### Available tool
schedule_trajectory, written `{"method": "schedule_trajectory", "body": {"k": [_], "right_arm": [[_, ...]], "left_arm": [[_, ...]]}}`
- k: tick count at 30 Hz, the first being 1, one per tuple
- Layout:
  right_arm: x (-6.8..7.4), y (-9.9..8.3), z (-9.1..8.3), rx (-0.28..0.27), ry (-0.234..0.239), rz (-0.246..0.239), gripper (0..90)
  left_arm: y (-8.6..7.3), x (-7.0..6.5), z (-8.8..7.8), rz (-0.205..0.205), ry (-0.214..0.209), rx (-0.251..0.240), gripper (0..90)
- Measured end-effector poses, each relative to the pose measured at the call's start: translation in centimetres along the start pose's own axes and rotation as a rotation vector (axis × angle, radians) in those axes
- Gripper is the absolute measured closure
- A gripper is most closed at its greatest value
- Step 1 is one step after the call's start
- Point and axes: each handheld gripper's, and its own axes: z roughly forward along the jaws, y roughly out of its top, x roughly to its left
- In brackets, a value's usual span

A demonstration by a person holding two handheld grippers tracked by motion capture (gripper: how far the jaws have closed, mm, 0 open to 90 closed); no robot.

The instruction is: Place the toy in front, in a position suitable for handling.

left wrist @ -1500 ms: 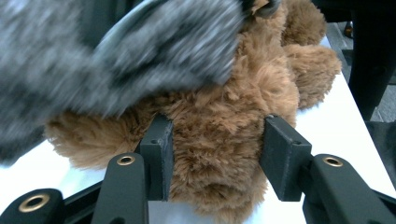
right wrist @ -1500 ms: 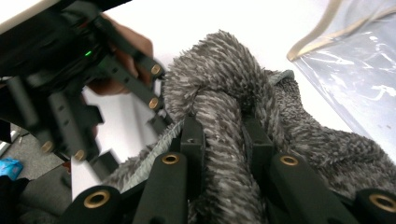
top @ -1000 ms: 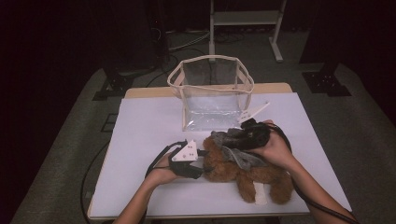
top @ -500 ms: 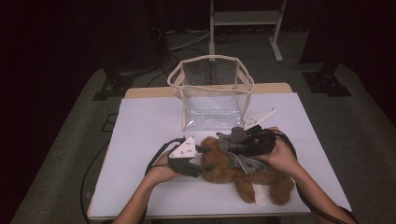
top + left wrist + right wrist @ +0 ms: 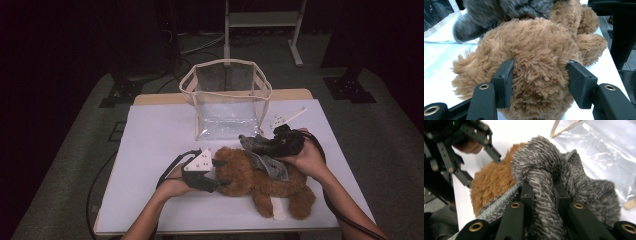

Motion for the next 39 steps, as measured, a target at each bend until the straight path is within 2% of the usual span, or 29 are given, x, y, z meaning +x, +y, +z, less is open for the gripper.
{"method": "schedule_trajectory", "body": {"k": [2, 8, 10, 12, 17, 20, 22, 24, 27, 30, 32, 34, 37, 39], "right_arm": [[0.4, -0.3, 0.5, 0.02, 0.009, -0.008, 74.3], [1.8, -0.8, 1.1, 0.021, 0.036, -0.031, 74.5], [2.3, -1.0, 1.1, 0.017, 0.048, -0.039, 74.5], [2.5, -1.1, 1.0, 0.013, 0.05, -0.046, 74.5], [1.6, -1.2, -0.6, -0.022, 0.042, -0.029, 74.4], [0.7, -1.0, -2.0, -0.049, 0.009, -0.016, 74.4], [0.1, -1.1, -2.5, -0.054, -0.01, -0.001, 74.4], [-0.3, -1.3, -2.5, -0.04, -0.004, 0.017, 74.3], [0.1, -1.9, -1.4, 0.0, 0.015, 0.007, 74.4], [1.1, -2.3, -0.8, -0.004, 0.023, -0.011, 74.5], [1.7, -2.4, -0.7, -0.012, 0.03, -0.024, 74.5], [1.9, -2.5, -1.0, -0.021, 0.028, -0.026, 74.5], [1.4, -2.8, -1.9, -0.05, 0.034, -0.008, 74.5], [0.9, -3.1, -3.2, -0.084, 0.036, 0.01, 74.5]], "left_arm": [[0.2, 0.1, -0.2, -0.002, -0.001, -0.002, 41.6], [1.0, 0.3, -0.6, -0.009, 0.003, -0.02, 36.9], [1.2, 0.4, -0.3, -0.018, -0.006, -0.031, 35.6], [1.2, 0.3, 0.2, -0.027, -0.026, -0.021, 36.5], [0.9, 0.0, 0.4, -0.029, -0.03, -0.007, 39.3], [0.9, -0.2, 0.4, -0.025, -0.034, -0.003, 39.9], [0.9, -0.2, 0.4, -0.023, -0.037, 0.0, 40.0], [0.9, -0.2, 0.3, -0.02, -0.039, 0.004, 39.9], [1.2, 0.0, 0.0, -0.01, -0.038, 0.007, 37.6], [1.8, 0.3, -0.2, -0.022, -0.037, -0.022, 33.6], [2.2, 0.3, 0.0, -0.009, -0.039, -0.015, 33.5], [2.4, 0.2, 0.6, 0.004, -0.046, 0.031, 34.2], [2.3, 0.1, 1.0, 0.0, -0.048, 0.041, 36.2], [2.2, 0.1, 1.0, -0.002, -0.052, 0.042, 38.0]]}}
